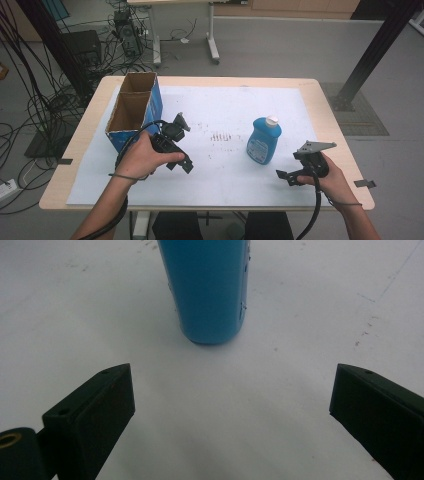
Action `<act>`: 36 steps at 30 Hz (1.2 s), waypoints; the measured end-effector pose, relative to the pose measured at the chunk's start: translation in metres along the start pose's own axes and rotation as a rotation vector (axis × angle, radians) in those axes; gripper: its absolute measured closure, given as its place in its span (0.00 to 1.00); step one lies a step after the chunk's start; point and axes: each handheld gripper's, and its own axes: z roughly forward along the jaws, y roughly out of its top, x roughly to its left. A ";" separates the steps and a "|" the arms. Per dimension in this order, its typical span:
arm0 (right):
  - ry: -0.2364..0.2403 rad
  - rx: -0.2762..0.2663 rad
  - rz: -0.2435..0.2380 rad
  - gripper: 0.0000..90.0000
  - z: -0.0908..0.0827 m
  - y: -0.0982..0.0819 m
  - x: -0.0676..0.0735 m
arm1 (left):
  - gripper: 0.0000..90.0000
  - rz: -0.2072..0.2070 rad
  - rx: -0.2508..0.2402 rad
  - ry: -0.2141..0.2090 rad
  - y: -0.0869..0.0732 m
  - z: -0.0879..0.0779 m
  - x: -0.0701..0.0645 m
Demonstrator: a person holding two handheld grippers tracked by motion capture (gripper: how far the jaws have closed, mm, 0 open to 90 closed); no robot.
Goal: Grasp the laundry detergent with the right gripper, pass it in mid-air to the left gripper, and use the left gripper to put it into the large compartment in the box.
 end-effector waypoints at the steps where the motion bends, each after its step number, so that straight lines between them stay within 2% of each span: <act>1: -0.001 -0.013 0.004 0.04 0.001 -0.001 0.000 | 0.11 -0.001 0.000 -0.001 0.000 0.000 0.000; 2: 0.003 -0.033 0.008 0.04 0.002 -0.002 0.001 | 0.11 0.000 -0.001 -0.001 0.000 0.000 0.000; 12: 0.010 -0.089 0.010 0.04 0.007 -0.006 0.002 | 0.11 -0.010 -0.005 -0.006 -0.001 0.001 0.002; 20: 0.044 -0.158 0.025 0.04 0.011 -0.010 0.003 | 0.11 -0.014 -0.010 -0.009 -0.002 0.002 0.003; 26: 0.041 -0.217 0.037 0.04 0.013 -0.012 0.005 | 0.11 -0.014 -0.014 -0.012 -0.002 0.001 0.003; 29: 0.049 -0.235 0.038 0.04 0.014 -0.012 0.006 | 0.11 -0.014 -0.014 -0.012 -0.002 0.002 0.003; 32: 0.060 -0.278 0.050 0.04 0.015 -0.013 0.005 | 0.11 -0.013 -0.018 -0.014 -0.002 0.001 0.003; 36: 0.060 -0.300 0.052 0.04 0.016 -0.013 0.005 | 0.11 -0.012 -0.020 -0.014 -0.002 0.001 0.002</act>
